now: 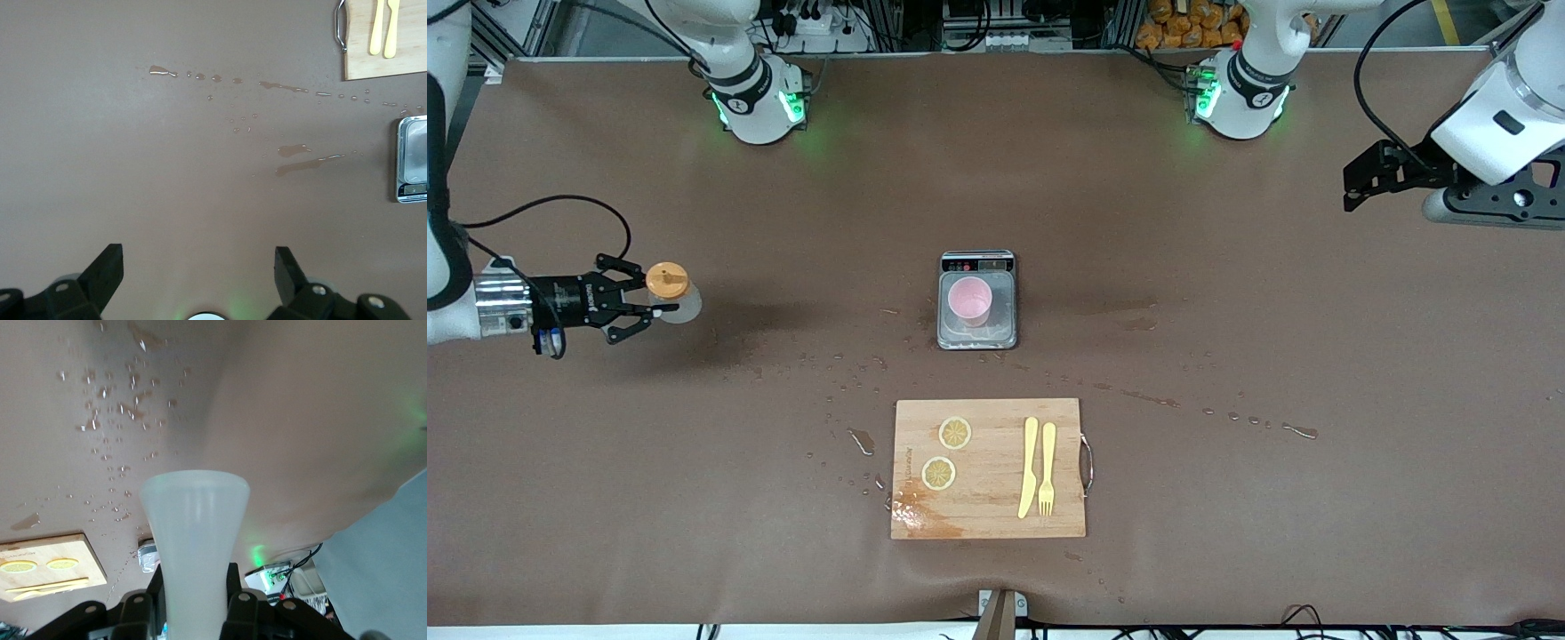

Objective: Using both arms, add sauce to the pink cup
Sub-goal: 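Lower the bottle onto the table and open the right gripper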

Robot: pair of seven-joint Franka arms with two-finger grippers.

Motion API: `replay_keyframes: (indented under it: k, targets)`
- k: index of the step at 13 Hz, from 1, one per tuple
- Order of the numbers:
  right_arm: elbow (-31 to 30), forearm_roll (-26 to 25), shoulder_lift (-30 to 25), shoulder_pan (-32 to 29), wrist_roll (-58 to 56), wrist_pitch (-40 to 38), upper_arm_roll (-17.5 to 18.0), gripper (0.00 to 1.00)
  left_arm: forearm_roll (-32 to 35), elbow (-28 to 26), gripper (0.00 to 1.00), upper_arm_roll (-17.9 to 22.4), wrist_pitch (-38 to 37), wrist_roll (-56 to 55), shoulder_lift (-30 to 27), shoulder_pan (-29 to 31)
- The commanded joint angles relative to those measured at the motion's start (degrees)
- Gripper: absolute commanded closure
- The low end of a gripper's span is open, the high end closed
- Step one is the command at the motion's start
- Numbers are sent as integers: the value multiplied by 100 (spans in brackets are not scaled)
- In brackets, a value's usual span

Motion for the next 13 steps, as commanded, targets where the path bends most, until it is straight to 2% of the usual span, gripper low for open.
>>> replay_keyframes:
  k: [1,7,11,12,13]
  targets:
    - [155,434,675,-503,-888,-154,101,100,-28,92,0,-20,-27,-75,34,28]
    - [340,752,1502,-1216,-1759,-181,118,100,-28,92,0,-20,-18,-40,69,37]
    - [331,893,1854,-1340,-2191,-207,118,100,-20,101,0,-20,-18,-31,78,46]
    - [340,928,1899,-1358,-2209,-207,118,96,-20,101,0,-20,-18,-22,78,46]
    - [340,945,1960,-1349,-2192,-198,118,49,-20,101,0,-20,-18,-31,78,46]
